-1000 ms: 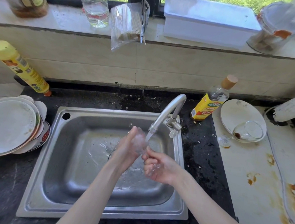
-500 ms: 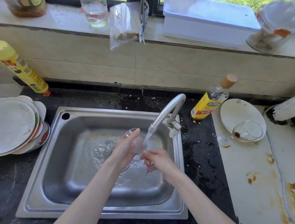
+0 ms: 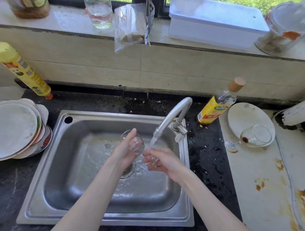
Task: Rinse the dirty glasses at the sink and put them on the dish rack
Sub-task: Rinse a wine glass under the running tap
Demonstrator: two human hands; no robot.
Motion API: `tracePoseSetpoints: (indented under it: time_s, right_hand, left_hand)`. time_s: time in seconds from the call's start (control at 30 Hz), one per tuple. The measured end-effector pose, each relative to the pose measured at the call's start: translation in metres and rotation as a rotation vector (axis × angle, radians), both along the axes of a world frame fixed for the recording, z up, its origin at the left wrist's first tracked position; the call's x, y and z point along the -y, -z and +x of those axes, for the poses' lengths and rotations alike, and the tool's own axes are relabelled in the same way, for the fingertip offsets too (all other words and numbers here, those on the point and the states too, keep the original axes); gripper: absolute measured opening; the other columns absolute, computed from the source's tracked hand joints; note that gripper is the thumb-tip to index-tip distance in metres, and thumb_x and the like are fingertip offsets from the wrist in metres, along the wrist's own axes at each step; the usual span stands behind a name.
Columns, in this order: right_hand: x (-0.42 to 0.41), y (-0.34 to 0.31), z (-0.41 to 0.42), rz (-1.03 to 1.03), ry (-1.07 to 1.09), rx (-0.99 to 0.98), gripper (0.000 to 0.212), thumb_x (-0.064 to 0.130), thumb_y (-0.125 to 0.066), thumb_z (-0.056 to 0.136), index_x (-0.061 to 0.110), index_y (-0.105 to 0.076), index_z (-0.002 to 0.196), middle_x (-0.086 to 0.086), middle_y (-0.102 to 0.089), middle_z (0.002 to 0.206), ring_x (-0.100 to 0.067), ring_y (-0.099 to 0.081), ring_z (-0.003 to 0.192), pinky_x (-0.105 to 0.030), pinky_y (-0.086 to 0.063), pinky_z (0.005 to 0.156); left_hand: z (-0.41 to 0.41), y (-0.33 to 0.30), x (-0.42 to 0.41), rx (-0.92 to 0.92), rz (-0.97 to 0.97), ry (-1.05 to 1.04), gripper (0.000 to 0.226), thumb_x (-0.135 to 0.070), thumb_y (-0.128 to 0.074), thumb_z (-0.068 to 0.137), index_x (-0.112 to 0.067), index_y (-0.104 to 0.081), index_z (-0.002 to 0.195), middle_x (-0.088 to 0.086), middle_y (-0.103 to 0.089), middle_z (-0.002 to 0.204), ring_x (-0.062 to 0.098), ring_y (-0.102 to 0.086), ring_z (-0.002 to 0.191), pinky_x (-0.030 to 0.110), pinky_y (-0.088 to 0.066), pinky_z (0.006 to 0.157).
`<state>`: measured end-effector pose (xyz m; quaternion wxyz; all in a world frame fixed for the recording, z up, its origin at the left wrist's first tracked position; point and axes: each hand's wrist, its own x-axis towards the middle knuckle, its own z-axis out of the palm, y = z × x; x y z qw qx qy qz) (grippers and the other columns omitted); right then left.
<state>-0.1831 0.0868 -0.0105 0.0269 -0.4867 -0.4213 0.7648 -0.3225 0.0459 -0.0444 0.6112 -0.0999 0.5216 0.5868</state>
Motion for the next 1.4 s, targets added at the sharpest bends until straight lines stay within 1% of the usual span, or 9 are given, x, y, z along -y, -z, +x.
tracePoseSetpoints:
  time_s: [0.3,0.37,0.43,0.63,0.8,0.97,1.1,1.2,1.4]
  right_hand:
    - [-0.007,-0.004,0.002,-0.49,0.351,-0.392,0.019,0.017,-0.063,0.077,0.002,-0.074,0.079,-0.017,-0.065,0.094,-0.022,-0.064,0.071,-0.031,-0.057,0.065]
    - [-0.006,-0.003,0.0,-0.488,0.353,-0.44,0.014,0.012,-0.061,0.079,0.004,-0.073,0.078,-0.018,-0.065,0.096,-0.025,-0.067,0.075,-0.033,-0.058,0.067]
    - [-0.006,-0.004,0.0,-0.473,0.347,-0.449,0.016,0.011,-0.059,0.081,0.005,-0.073,0.077,-0.017,-0.067,0.091,-0.026,-0.068,0.076,-0.033,-0.058,0.066]
    - [-0.006,0.0,0.003,-0.344,0.301,-0.352,0.011,0.008,-0.051,0.092,0.005,-0.062,0.092,-0.016,-0.064,0.084,-0.019,-0.063,0.066,-0.025,-0.056,0.06]
    - [-0.002,0.02,0.004,-0.308,0.473,-0.142,0.01,0.005,-0.048,0.095,0.005,-0.054,0.088,-0.012,-0.057,0.082,-0.021,-0.055,0.073,-0.027,-0.051,0.07]
    - [0.004,0.029,-0.002,-0.214,0.449,-0.016,0.015,0.012,-0.048,0.096,0.011,-0.052,0.083,-0.007,-0.052,0.074,-0.015,-0.046,0.063,-0.026,-0.041,0.065]
    - [0.002,0.026,-0.001,-0.16,0.367,-0.024,0.017,-0.009,-0.046,0.091,0.005,-0.054,0.098,-0.014,-0.056,0.087,-0.023,-0.055,0.072,-0.036,-0.05,0.083]
    - [0.002,0.024,0.006,-0.16,0.19,-0.018,0.023,-0.013,-0.043,0.09,0.0,-0.057,0.105,-0.018,-0.058,0.095,-0.028,-0.058,0.081,-0.042,-0.049,0.093]
    - [0.011,0.03,0.011,0.325,-0.073,0.129,0.022,0.006,-0.058,0.09,0.013,-0.068,0.108,0.006,-0.065,0.111,-0.007,-0.056,0.107,-0.011,-0.043,0.081]
  left_hand:
    - [-0.018,0.009,0.006,0.257,0.077,-0.2,0.041,-0.042,-0.065,0.077,-0.013,-0.049,0.102,0.005,-0.055,0.085,0.018,-0.057,0.087,0.04,-0.046,0.092]
    - [-0.018,0.013,0.008,0.236,0.019,-0.136,0.07,-0.048,-0.068,0.073,-0.013,-0.044,0.128,0.003,-0.06,0.108,0.021,-0.059,0.107,0.038,-0.054,0.079]
    - [-0.016,0.015,0.013,0.249,-0.058,-0.114,0.087,-0.052,-0.066,0.076,-0.011,-0.029,0.143,0.003,-0.051,0.132,0.026,-0.065,0.099,0.035,-0.053,0.07]
    - [-0.008,0.017,0.025,0.276,-0.163,-0.127,0.087,-0.044,-0.068,0.078,0.0,-0.026,0.139,0.013,-0.047,0.135,0.025,-0.058,0.105,0.034,-0.048,0.078]
    - [-0.004,0.016,0.027,-0.013,-0.113,-0.094,0.047,-0.032,-0.061,0.086,-0.004,-0.045,0.121,0.009,-0.051,0.115,0.026,-0.052,0.113,0.034,-0.045,0.089]
    - [0.0,0.004,0.03,-0.328,0.009,0.028,0.065,-0.029,-0.067,0.082,-0.007,-0.036,0.135,0.01,-0.054,0.128,0.014,-0.061,0.1,0.024,-0.044,0.085]
    - [-0.004,-0.009,0.03,-0.546,0.078,0.162,0.063,-0.045,-0.08,0.061,-0.031,-0.049,0.115,-0.003,-0.06,0.123,0.014,-0.058,0.11,0.032,-0.044,0.097]
    - [-0.002,-0.019,0.032,-0.686,0.16,0.304,0.046,-0.022,-0.075,0.076,-0.028,-0.05,0.114,-0.01,-0.061,0.116,0.003,-0.061,0.102,0.018,-0.048,0.082]
    - [0.011,-0.017,0.029,-0.818,0.314,0.49,0.055,0.0,-0.078,0.068,-0.017,-0.05,0.112,-0.005,-0.059,0.11,0.008,-0.059,0.104,0.022,-0.048,0.089]
